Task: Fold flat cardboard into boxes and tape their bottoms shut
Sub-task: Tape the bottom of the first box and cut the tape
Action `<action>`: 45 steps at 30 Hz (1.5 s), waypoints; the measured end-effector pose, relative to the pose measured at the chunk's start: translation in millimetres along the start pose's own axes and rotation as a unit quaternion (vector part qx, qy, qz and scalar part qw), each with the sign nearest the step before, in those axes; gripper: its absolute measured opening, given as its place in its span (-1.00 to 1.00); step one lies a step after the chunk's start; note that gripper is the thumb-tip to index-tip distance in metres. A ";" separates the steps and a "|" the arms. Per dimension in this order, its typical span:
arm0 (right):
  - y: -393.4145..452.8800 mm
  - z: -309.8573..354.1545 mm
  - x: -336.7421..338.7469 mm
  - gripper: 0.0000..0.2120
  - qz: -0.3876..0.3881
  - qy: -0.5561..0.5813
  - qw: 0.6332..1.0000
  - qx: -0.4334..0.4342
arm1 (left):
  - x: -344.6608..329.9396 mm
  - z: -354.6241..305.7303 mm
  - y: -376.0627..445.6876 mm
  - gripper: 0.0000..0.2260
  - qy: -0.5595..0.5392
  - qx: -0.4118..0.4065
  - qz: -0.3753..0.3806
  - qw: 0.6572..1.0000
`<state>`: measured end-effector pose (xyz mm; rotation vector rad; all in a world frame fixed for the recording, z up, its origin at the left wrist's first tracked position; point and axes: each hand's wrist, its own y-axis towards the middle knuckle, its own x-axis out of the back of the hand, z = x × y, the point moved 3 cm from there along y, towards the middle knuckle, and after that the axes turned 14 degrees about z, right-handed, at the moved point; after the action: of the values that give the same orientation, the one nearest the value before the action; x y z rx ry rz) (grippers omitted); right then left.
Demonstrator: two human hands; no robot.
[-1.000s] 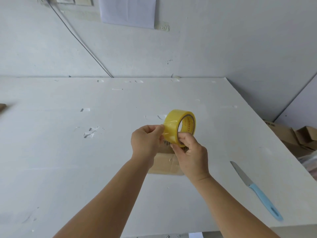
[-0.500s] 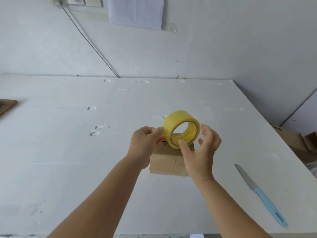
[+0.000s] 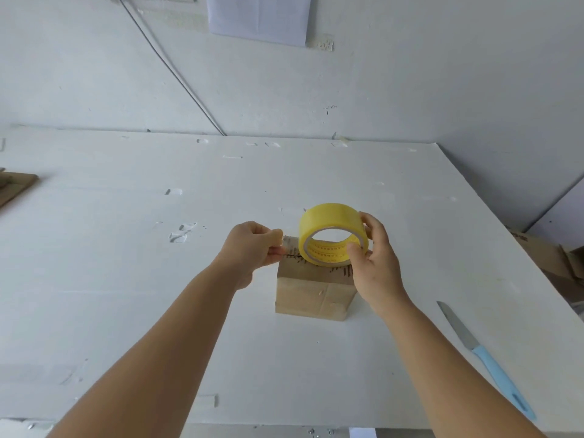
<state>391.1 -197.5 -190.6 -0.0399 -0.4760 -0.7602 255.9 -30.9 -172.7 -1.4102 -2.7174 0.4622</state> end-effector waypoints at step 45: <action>-2.0 13.5 -12.4 -0.48 0.007 -0.180 0.984 -0.001 | 10.4 71.6 27.6 -0.61 0.075 0.140 -0.012 0.987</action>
<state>376.7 -188.1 -184.1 -0.1841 -0.8183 -0.7425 259.1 -24.8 -249.8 -1.2827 -2.4333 0.6765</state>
